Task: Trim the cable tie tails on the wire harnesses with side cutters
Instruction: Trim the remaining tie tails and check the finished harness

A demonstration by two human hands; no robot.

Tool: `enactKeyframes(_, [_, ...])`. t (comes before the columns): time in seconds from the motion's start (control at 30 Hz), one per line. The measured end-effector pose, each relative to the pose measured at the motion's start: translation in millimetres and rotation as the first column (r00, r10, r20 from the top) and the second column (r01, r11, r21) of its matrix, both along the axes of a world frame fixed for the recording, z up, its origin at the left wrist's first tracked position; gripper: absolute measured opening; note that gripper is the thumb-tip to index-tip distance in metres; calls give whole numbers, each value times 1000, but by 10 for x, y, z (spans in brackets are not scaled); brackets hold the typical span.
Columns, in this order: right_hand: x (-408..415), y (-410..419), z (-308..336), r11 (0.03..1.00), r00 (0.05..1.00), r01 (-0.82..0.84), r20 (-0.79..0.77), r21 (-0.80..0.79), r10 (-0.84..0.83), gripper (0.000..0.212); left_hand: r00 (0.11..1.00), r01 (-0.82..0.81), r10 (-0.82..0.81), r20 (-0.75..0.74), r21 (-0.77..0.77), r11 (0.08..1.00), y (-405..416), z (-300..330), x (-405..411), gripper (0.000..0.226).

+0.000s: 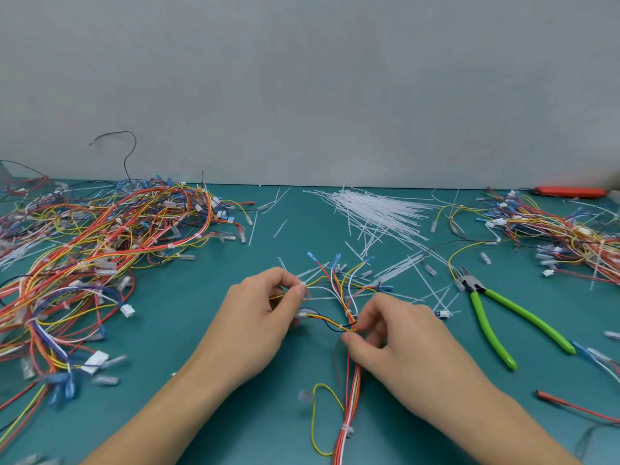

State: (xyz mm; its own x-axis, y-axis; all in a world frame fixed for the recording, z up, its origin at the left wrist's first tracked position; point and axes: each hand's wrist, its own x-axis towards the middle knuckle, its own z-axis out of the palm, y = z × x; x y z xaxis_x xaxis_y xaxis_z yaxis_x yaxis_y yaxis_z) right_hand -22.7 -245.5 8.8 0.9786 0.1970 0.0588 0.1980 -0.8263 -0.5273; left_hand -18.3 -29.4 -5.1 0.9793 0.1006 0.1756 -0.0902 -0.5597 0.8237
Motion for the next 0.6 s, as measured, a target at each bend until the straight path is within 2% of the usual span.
enactKeyframes(0.13, [28,-6,-11,997,999,15,-39,-72,-18,39,995,33,-32,91,-8,999,-31,-6,-26,12])
enactKeyframes(0.2, [44,11,-16,998,998,6,-64,-57,-10,34,986,60,-65,156,32,998,-47,-8,-40,11])
enactKeyframes(0.3, [78,-18,36,978,982,25,-186,209,15,24,956,77,-76,284,6,997,-89,60,-76,8])
enactKeyframes(0.37, [85,-35,112,894,971,40,-228,446,71,19,944,74,-45,326,-78,994,-104,132,-99,8])
enactKeyframes(0.43, [82,-30,211,759,964,48,-230,649,135,18,942,66,-9,336,-158,985,-101,201,-96,9])
enactKeyframes(0.5, [90,-27,334,636,968,36,-186,771,170,20,945,73,23,327,-276,958,-95,293,-76,9])
enactKeyframes(0.6, [138,-48,564,491,967,0,-126,871,222,29,952,109,41,302,-462,880,-76,492,-37,9])
